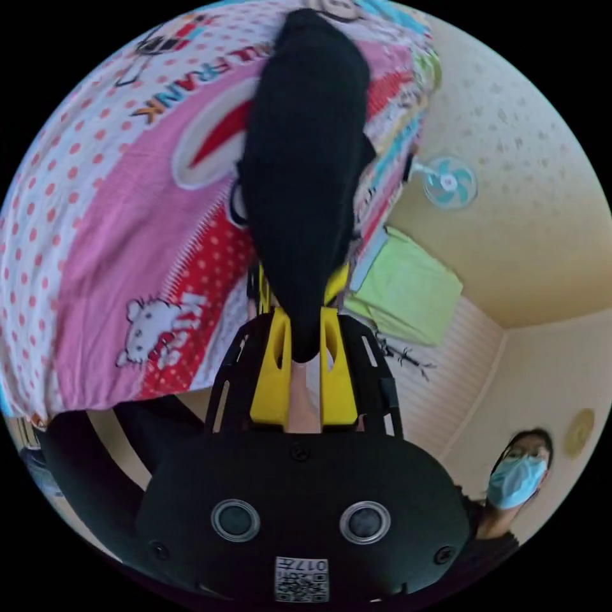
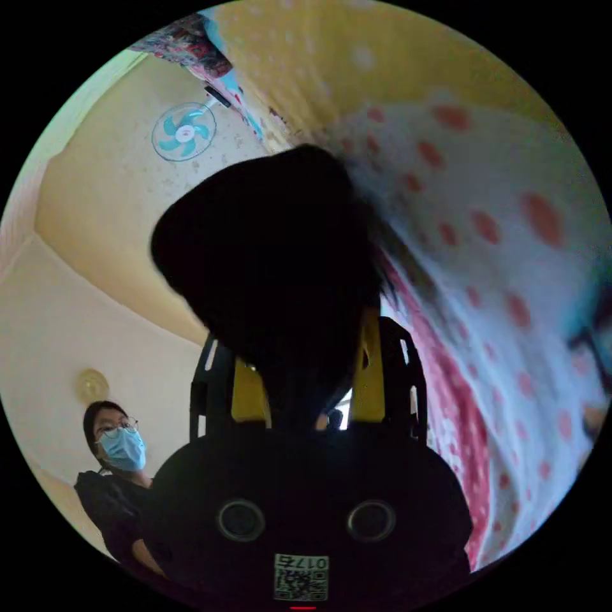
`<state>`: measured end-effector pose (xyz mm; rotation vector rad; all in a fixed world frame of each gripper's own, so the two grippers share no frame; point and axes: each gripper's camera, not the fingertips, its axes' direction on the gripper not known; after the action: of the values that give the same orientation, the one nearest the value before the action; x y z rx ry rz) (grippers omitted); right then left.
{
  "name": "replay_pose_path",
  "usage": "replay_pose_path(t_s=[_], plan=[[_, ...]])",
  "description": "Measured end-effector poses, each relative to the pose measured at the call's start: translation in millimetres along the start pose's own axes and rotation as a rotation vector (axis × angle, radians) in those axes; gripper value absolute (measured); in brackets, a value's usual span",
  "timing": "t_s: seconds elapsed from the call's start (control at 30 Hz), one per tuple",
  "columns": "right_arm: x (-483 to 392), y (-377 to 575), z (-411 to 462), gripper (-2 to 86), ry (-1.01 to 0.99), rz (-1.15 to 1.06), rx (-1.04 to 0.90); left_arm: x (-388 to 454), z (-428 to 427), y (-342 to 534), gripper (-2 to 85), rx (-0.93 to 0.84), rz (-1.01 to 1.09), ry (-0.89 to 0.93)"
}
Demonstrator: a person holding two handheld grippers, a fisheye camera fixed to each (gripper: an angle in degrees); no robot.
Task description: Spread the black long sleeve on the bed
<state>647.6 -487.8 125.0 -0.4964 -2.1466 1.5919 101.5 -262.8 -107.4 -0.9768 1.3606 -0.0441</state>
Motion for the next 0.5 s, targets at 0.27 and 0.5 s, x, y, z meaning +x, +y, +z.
replay_pose_path(t_s=[0.27,0.5], plan=[[-183.9,-9.0,12.5,14.9,0.465,-0.386,-0.517,37.8,-44.6,7.9,5.6,-0.195,0.245,0.436],[-211.4,2.4,-221.6,9.8,1.021,-0.197,-0.257,39.4,-103.7,24.6,4.0,-0.098,0.361,0.556]])
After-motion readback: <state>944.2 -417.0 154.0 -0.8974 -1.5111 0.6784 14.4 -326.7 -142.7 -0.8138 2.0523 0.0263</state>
